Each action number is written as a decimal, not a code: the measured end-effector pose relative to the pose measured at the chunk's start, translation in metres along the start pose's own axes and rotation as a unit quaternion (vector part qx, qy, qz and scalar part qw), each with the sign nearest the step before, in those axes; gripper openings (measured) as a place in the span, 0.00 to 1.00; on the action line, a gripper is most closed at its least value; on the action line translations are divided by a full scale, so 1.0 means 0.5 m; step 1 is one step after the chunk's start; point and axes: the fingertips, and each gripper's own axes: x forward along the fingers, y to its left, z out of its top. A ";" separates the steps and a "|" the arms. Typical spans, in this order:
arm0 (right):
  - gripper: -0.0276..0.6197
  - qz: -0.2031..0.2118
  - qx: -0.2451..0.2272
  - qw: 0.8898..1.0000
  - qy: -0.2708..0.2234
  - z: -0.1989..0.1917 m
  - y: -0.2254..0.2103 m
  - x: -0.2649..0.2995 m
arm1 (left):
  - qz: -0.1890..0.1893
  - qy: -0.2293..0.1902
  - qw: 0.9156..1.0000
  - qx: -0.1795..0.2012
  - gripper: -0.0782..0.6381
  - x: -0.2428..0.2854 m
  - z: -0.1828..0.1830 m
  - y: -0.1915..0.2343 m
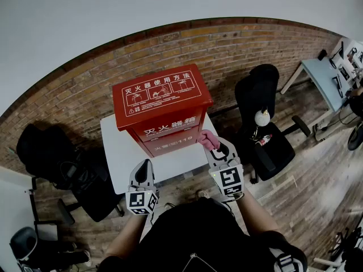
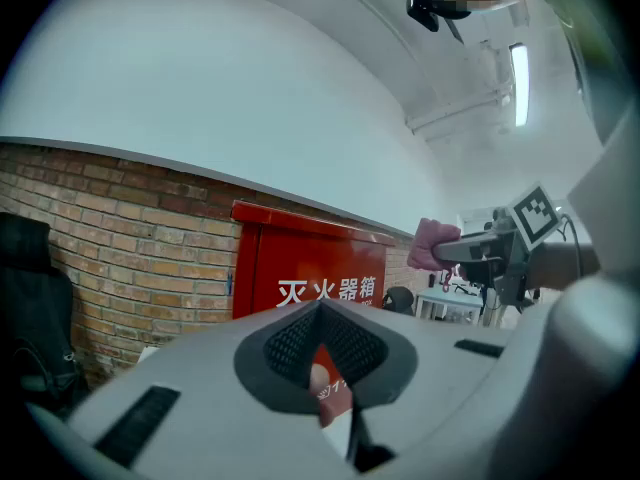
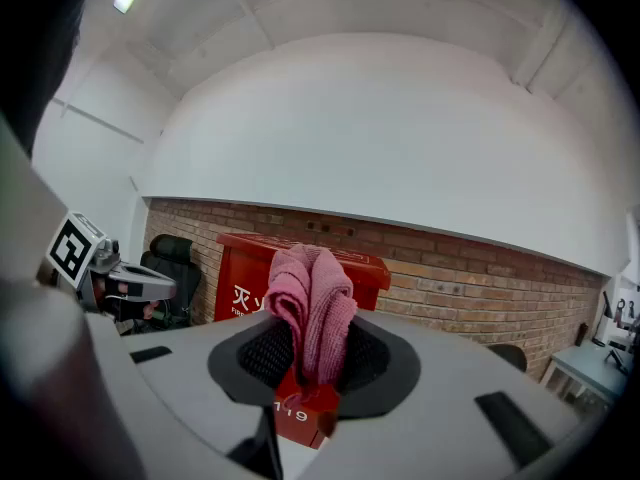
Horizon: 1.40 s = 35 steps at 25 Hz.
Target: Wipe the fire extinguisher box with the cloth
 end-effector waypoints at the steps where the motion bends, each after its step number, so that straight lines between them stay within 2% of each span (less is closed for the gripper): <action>1: 0.21 0.001 0.002 1.000 0.001 0.001 -0.001 0.002 | 0.000 0.000 1.000 0.000 0.13 0.000 0.001 0.000; 6: 0.21 0.018 -0.017 1.000 0.000 0.020 -0.003 0.016 | 0.005 -0.001 1.000 -0.001 0.13 0.000 0.003 0.006; 12: 0.21 0.021 -0.113 0.993 -0.029 0.099 -0.048 0.038 | 0.016 -0.004 1.000 -0.002 0.13 -0.008 0.005 0.016; 16: 0.21 0.018 -0.196 0.979 -0.047 0.161 -0.117 0.069 | 0.028 -0.008 1.000 -0.002 0.13 -0.018 0.008 0.026; 21: 0.21 0.033 -0.314 0.949 -0.020 0.192 -0.185 0.145 | 0.052 -0.013 0.999 -0.004 0.13 -0.038 0.010 0.047; 26: 0.21 0.059 -0.390 0.919 0.020 0.185 -0.221 0.244 | 0.079 -0.015 0.997 -0.006 0.13 -0.058 0.009 0.067; 32: 0.21 0.093 -0.491 0.865 0.052 0.181 -0.233 0.355 | 0.123 -0.019 0.992 -0.010 0.13 -0.084 0.006 0.088; 35: 0.21 0.105 -0.525 0.841 0.079 0.174 -0.247 0.403 | 0.144 -0.020 0.989 -0.016 0.13 -0.093 0.001 0.092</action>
